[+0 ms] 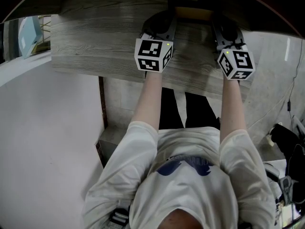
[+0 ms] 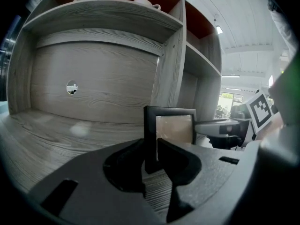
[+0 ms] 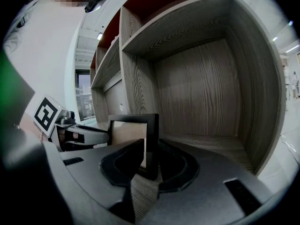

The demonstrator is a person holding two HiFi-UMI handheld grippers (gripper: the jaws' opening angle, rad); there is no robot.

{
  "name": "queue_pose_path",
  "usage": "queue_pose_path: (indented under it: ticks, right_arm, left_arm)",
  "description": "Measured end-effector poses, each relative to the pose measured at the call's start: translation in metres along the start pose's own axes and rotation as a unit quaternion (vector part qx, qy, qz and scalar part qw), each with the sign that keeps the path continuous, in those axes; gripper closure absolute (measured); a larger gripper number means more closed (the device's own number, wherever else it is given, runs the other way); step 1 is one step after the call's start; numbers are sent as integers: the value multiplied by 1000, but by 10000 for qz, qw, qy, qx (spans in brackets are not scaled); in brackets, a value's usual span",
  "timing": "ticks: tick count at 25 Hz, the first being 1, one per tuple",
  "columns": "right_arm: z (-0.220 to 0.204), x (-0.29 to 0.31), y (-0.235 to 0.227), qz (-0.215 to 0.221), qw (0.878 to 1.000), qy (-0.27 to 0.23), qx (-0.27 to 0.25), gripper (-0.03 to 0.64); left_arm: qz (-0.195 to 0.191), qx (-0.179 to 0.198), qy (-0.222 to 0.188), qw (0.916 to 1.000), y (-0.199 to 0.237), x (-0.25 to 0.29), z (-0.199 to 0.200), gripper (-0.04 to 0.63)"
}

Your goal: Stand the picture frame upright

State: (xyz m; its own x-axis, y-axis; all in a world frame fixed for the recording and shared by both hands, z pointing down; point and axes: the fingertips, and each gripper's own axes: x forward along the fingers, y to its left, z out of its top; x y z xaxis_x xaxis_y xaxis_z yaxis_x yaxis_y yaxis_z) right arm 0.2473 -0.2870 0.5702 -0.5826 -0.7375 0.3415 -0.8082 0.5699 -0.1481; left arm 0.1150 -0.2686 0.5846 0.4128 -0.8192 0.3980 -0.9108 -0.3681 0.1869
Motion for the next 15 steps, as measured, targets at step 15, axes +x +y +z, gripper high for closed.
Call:
queue_pose_path:
  ticks: [15]
  right_arm:
    - [1,-1,2,-77,10000,5,22,448]
  left_arm:
    - [117,4,-26,9999,4,-6,5,488]
